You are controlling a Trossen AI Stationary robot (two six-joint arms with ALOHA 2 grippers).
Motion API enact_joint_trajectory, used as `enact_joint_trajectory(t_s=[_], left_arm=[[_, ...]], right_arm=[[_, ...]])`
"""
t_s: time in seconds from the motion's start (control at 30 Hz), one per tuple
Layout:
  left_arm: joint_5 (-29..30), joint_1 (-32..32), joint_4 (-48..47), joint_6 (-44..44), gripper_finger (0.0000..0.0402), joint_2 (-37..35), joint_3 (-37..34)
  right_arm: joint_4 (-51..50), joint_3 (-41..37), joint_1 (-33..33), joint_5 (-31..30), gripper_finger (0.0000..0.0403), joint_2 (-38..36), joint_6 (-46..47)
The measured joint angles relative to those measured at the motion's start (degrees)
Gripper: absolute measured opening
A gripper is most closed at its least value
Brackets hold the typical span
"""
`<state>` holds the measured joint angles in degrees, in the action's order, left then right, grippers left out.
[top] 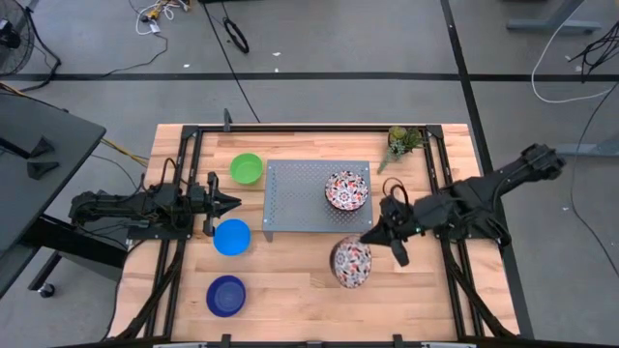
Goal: Pick & Place Mini bowls
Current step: Stack the white patterned bowl on top of the other white patterned bowls on the shelf
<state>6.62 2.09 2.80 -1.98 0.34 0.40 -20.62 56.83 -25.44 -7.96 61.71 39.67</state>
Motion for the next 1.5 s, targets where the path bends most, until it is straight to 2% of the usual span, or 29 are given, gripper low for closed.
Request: enact_joint_trajectory(t_s=[0.33,0.9,1.13,1.5], left_arm=[[0.0,0.01,-0.01,0.0,0.0044,0.01,0.01],[0.0,0.0,-0.01,0.0,0.0044,0.02,0.02],[0.0,0.01,-0.02,0.0,0.0044,0.02,0.0],[0.01,0.0,-0.01,0.0,0.0044,0.02,0.01]], right_arm=[[-4.8,6.67,7.91,0.04,0.0,0.0,-1.62],[-20.68,14.91,18.91,0.35,0.0,0.01,4.52],[-24.21,14.96,23.76,4.54,0.0,0.0,6.83],[-26.84,14.98,34.83,13.38,0.0,0.05,7.89]])
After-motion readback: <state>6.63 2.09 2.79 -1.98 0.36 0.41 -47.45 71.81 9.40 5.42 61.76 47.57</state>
